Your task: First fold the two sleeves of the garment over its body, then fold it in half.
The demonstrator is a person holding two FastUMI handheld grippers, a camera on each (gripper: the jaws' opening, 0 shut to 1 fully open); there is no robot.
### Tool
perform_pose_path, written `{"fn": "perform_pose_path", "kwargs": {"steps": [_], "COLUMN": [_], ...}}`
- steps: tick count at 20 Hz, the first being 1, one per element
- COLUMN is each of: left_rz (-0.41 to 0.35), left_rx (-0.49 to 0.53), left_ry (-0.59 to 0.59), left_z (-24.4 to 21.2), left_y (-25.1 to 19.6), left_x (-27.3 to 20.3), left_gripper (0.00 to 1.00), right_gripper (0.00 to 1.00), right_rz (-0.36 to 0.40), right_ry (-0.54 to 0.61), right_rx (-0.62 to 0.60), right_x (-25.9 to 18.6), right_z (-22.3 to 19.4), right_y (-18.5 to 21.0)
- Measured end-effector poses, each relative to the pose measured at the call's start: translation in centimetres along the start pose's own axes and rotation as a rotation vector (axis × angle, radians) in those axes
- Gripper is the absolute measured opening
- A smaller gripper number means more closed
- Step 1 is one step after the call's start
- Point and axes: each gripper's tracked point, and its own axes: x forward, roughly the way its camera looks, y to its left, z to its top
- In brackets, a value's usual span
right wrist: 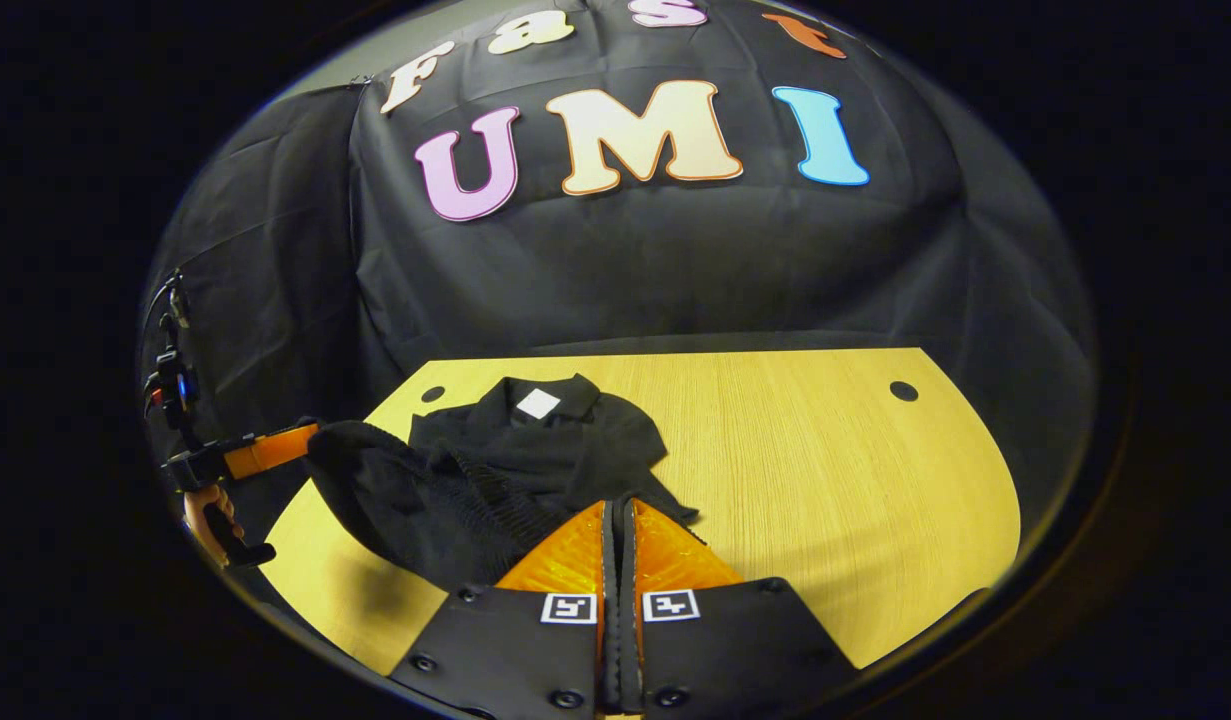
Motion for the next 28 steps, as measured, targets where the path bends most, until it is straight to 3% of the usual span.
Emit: {"fn": "perform_pose_path", "kwargs": {"steps": [6, 16, 24, 28], "left_rz": [0.018, 0.072, 0.147, 0.164], "left_rx": [0.008, 0.045, 0.021, 0.034], "left_ry": [-0.068, -0.027, 0.058, 0.072], "left_z": [3.1, 3.2, -0.4, -1.1], "left_y": [0.9, 3.0, 3.7, 3.6], "left_x": [4.6, 12.9, 17.1, 18.2], "left_gripper": [0.00, 0.00, 0.00, 0.00], "right_gripper": [0.02, 0.02, 0.02, 0.02], "right_rz": [0.001, -0.014, -0.072, -0.106], "right_ry": [-0.032, -0.045, 0.044, 0.079], "right_rx": [0.011, 0.015, 0.018, 0.064], "right_x": [4.0, 13.3, 19.1, 19.9], "right_z": [4.7, 9.6, 7.5, 6.9], "right_y": [-0.5, -1.0, -2.5, -2.9]}}
